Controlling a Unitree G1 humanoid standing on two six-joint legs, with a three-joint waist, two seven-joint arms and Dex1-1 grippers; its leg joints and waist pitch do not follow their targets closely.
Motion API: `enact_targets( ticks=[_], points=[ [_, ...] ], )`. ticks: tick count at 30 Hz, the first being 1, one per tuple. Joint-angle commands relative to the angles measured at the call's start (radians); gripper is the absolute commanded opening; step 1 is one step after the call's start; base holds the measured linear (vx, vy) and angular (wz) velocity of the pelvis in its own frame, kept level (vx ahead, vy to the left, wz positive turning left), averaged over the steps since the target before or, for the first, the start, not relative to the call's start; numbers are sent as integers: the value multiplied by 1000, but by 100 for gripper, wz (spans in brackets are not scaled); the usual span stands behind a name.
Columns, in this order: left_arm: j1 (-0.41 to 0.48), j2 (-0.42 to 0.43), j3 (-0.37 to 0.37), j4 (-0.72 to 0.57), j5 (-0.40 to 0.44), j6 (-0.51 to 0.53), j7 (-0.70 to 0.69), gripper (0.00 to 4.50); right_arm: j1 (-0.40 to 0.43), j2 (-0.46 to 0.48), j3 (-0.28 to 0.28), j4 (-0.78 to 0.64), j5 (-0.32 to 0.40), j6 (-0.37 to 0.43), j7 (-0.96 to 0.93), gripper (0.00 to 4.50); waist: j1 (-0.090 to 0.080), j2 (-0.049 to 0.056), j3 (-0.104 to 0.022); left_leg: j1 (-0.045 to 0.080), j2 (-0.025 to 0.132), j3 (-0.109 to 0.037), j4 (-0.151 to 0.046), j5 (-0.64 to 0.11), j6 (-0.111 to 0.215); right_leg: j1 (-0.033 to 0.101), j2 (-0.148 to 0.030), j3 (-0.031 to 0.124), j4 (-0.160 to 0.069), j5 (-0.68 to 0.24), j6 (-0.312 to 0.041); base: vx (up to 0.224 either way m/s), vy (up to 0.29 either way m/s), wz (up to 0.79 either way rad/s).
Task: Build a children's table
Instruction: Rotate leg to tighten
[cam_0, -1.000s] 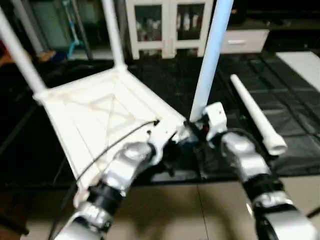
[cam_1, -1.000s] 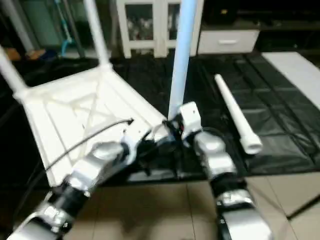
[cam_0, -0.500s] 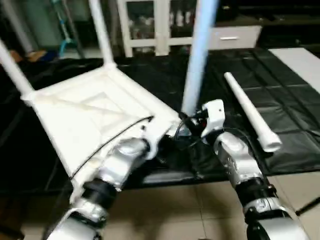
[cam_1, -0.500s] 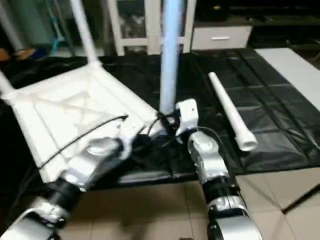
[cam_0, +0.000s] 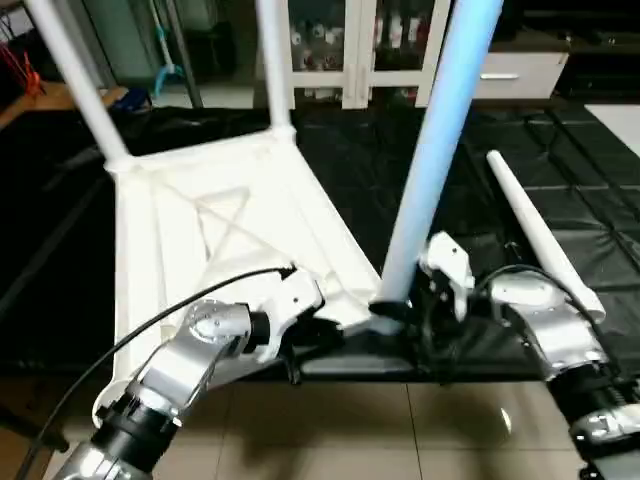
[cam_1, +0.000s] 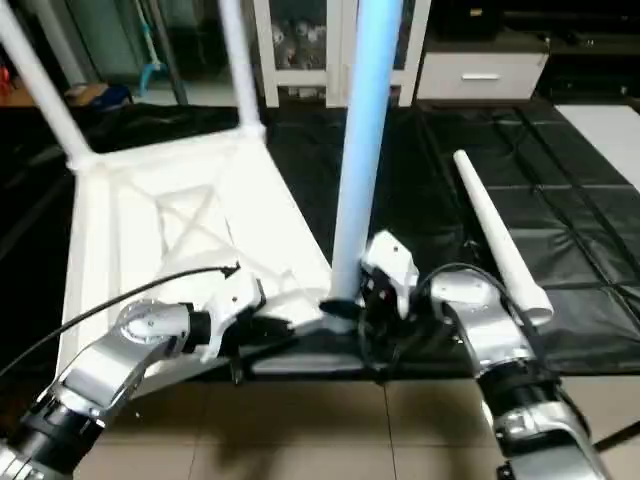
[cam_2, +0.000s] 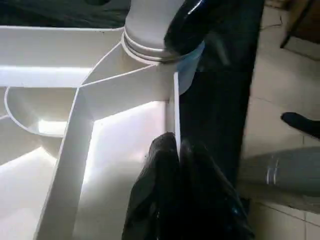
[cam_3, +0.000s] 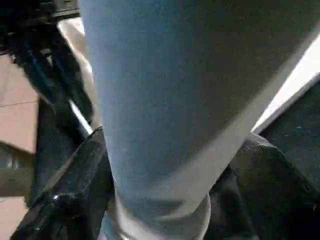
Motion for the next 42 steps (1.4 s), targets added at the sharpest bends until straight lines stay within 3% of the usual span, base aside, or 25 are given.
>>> enact_targets(
  ticks=[1, 4, 8, 9, 10, 15, 23, 26, 28, 30, 31, 32, 34, 35, 36, 38, 40, 42],
  points=[
    [33, 22, -60, 0, 9, 32, -66, 0, 8, -39, -8, 9, -8, 2, 13, 353, -3, -10, -50, 26, 34, -8, -89, -261, 68, 37, -5, 18, -52, -195, -245, 0, 0, 0],
    [38, 39, -63, -21, -1, 44, -71, 0, 4, -53, -24, 9, 17, 7, 44, 353, -3, -12, -49, 25, 34, -8, -90, -277, 58, 35, -4, 22, -54, -214, -235, 0, 0, 0],
    [37, 44, -64, -26, 0, 49, -76, 0, -3, -44, -45, 15, 38, 15, 59, 338, -4, -14, -52, 19, 31, -10, -87, -239, 65, 38, -4, 24, -51, -193, -229, 0, 0, 0],
    [36, 44, -63, -25, 1, 49, -78, 0, -4, -44, -44, 15, 40, 20, 64, 338, -3, -7, -53, 19, 30, -10, -87, -226, 69, 39, -4, 24, -48, -176, -233, 0, 0, 0],
    [35, 44, -62, -25, 1, 50, -79, 0, -4, -44, -44, 16, 43, 25, 69, 325, -4, -11, -54, 19, 30, -9, -84, -213, 76, 39, -3, 23, -48, -157, -237, 0, 0, 0],
    [37, 47, -65, -29, 0, 55, -80, 0, -1, -46, -43, 17, 62, 42, 87, 282, -2, -12, -55, 17, 30, -9, -82, -184, 94, 41, -3, 22, -45, -129, -250, 0, 0, 0],
    [44, 51, -70, -38, -3, 64, -80, 0, 7, -18, -75, 17, 104, 72, 60, 221, -3, -11, -55, 18, 30, -10, -83, -197, 86, 41, -2, 22, -46, -154, -246, 0, 0, 0],
    [33, 33, -60, -17, 5, 69, -50, 0, 2, 29, -107, 30, 111, 76, -40, 213, -6, -12, -51, 16, 29, -9, -85, -209, 78, 39, -3, 23, -49, -177, -240, 0, 0, 0],
    [3, -8, -40, 35, 23, 75, 19, 0, -4, 69, -110, 52, 79, 68, -154, 211, -10, -12, -50, 18, 27, -11, -89, -242, 52, 37, -3, 24, -55, -237, -222, 0, 0, 0],
    [-54, -93, 12, 132, 49, 116, 178, 0, -22, 148, -129, 83, 46, 79, -359, 210, -18, -10, -46, 18, 25, -10, -91, -285, 26, 31, -3, 25, -61, -296, -203, 0, 0, 0],
    [-72, -122, 33, 163, 55, 138, 234, 0, -29, 174, -137, 90, 44, 89, -421, 209, -25, -10, -43, 22, 23, -15, -96, -327, -2, 29, -3, 23, -66, -361, -183, 0, 0, 0],
    [-72, -122, 33, 163, 55, 138, 234, 0, -29, 174, -137, 90, 44, 89, -421, 209, -31, -12, -44, 22, 22, -15, -96, -342, -11, 30, -2, 23, -68, -379, -173, 0, 0, 0],
    [-159, -238, 134, 294, 60, 128, 476, 0, -66, 296, -171, 130, 6, 105, -720, 208, -43, -10, -43, 16, 18, -19, -97, -368, -20, 26, -2, 23, -75, -402, -151, 0, 0, 0],
    [-179, -261, 152, 320, 57, 112, 520, 0, -74, 327, -176, 136, -7, 98, -788, 208, -47, -15, -49, 17, 16, -21, -96, -361, -30, 26, -2, 21, -76, -399, -145, 0, 0, 0],
    [-196, -274, 155, 338, 59, 97, 541, 0, -82, 362, -183, 139, -8, 84, -839, 207, -49, -14, -53, 17, 14, -21, -94, -347, -28, 26, -4, 21, -76, -382, -146, 0, 0, 0],
    [-210, -284, 156, 353, 64, 81, 560, 0, -90, 394, -191, 141, -10, 63, -890, 207, -55, -14, -53, 6, 16, -19, -93, -315, 8, 29, -3, 21, -74, -319, -158, 0, 0, 0],
    [-228, -297, 155, 373, 70, 58, 579, 0, -101, 461, -193, 128, 14, 15, -880, 206, -55, -15, -55, 8, 14, -17, -90, -316, 26, 28, -3, 20, -75, -313, -166, 0, 0, 0],
    [-237, -306, 156, 382, 77, 49, 579, 0, -102, 494, -171, 107, 21, -23, -818, 205, -50, -18, -59, 5, 18, -14, -86, -252, 55, 32, -4, 20, -67, -234, -187, 0, 0, 0]
  ],
)
